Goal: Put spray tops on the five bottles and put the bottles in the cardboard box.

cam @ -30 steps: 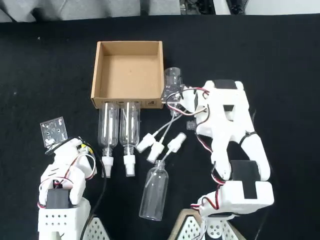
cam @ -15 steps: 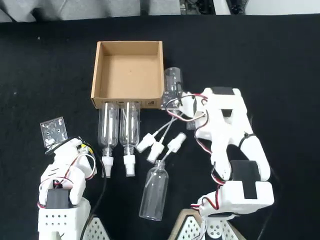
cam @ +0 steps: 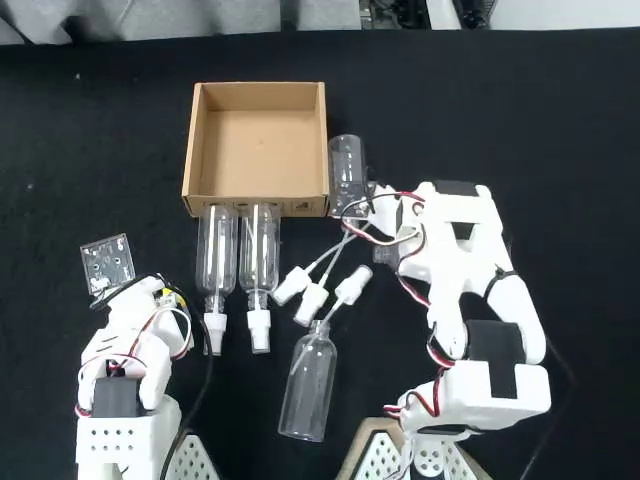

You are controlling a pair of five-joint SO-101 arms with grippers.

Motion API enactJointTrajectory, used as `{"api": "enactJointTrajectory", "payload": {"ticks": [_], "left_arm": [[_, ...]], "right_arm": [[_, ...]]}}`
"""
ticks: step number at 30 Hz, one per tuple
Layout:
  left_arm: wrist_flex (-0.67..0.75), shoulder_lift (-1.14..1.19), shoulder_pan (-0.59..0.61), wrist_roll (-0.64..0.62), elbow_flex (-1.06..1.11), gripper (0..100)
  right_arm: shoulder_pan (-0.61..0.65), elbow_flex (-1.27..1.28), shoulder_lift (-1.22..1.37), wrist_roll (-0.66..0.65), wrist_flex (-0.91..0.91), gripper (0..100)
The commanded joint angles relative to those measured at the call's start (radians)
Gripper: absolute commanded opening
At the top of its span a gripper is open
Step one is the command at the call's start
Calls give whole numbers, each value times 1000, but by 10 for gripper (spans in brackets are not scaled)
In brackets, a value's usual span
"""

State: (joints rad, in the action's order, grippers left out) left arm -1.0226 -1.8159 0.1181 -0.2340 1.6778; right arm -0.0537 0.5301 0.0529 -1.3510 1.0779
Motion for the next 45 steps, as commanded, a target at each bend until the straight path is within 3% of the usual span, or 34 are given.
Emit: {"api": "enactJointTrajectory", "payload": {"ticks": [1, 5, 22, 36, 45], "left_arm": [[-6, 3, 2, 2, 22, 30], [-6, 3, 2, 2, 22, 30], [-6, 3, 2, 2, 22, 30], [-6, 3, 2, 2, 22, 30], [-6, 3, 2, 2, 22, 30]], "right_arm": [[-26, -1, -91, -6, -14, 82], [-28, -24, -91, 20, -5, 79], [-18, -96, -93, 465, 2, 78], [-15, -328, -93, 663, 336, 78], [92, -417, -93, 810, 457, 78]]}}
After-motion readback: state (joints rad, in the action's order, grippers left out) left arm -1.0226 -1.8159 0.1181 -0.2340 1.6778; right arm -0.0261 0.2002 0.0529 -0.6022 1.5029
